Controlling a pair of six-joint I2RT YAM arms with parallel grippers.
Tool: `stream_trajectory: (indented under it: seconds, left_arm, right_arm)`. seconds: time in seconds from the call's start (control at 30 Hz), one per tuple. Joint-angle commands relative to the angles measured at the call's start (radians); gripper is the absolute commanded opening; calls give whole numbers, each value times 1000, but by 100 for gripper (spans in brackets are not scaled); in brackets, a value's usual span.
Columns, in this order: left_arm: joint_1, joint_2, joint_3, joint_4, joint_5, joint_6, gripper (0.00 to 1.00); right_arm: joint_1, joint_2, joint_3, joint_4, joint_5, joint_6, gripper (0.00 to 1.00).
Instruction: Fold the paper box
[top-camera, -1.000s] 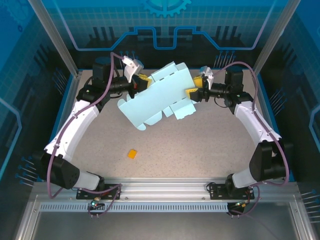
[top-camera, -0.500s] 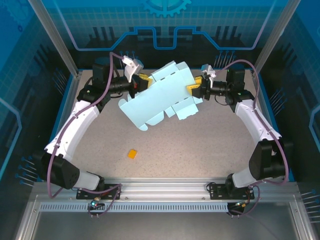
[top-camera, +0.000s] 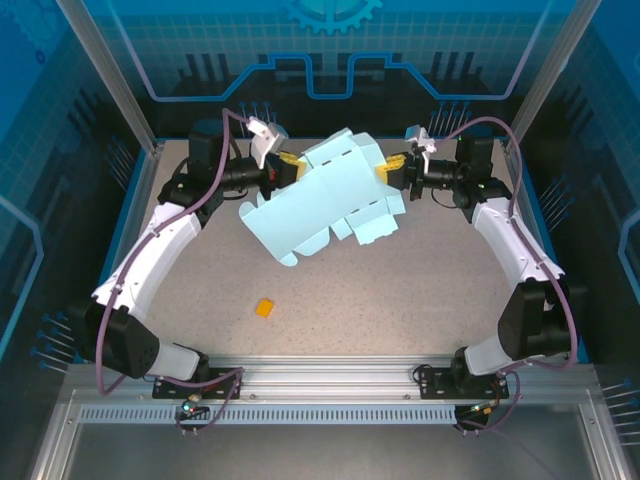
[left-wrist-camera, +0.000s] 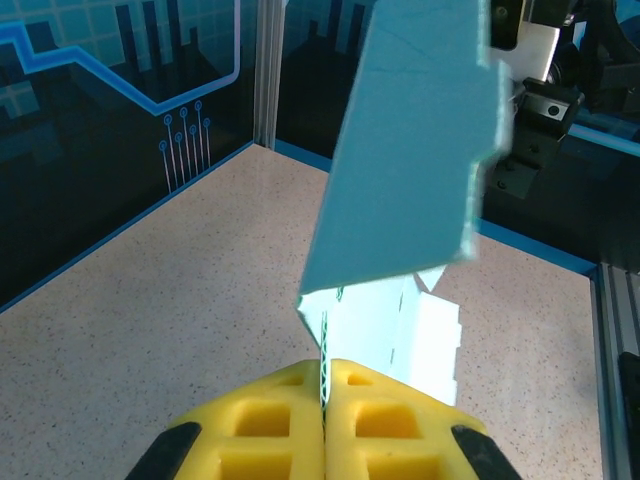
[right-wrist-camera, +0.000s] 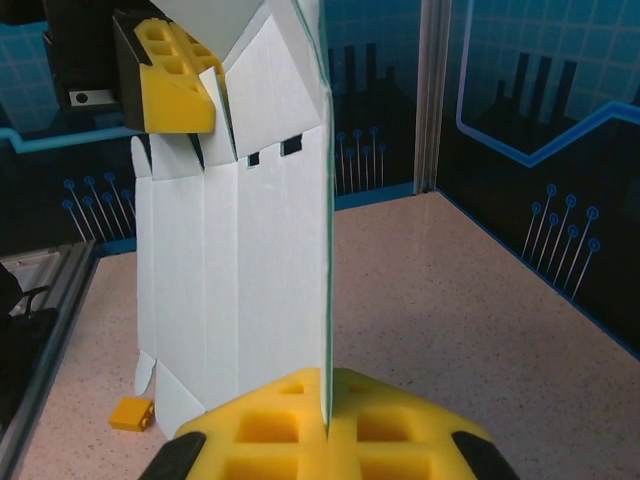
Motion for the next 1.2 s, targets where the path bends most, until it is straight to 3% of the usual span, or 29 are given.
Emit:
stream_trajectory:
  seconds: [0.0,0.07,0.1,0.17,0.27,0.6,0.73,0.83,1.17]
  left_arm:
    - [9,-29,-29,49,39,-23,0]
    - [10,-36,-53,69,40,-11,0]
    - [9,-39,-65,75,39,6,6]
    - [10,-46,-81,79,39,45,32]
    - [10,-47,-85,72,30,100,52]
    - [8,-10,-27,18,-7,318,73]
    - [4,31,35,-50,49,342,72]
    - [-11,61,79,-93,75,340,66]
    - [-23,81,101,-113,126,319,23]
  right_arm:
    - [-13,-3,40,-37,-15,-29,0]
    - [-13,-7,47,-82,-8,-59,0]
    - [-14,-8,53,-106,-8,-73,0]
    - [-11,-11,66,-163,-19,-108,0]
    - [-7,-11,90,-250,-39,-163,0]
    - [3,-8,130,-381,-66,-243,0]
    - [16,-9,140,-395,-54,-249,0]
    - [28,-11,145,-399,-42,-249,0]
    - [45,-23,151,-376,18,-220,0]
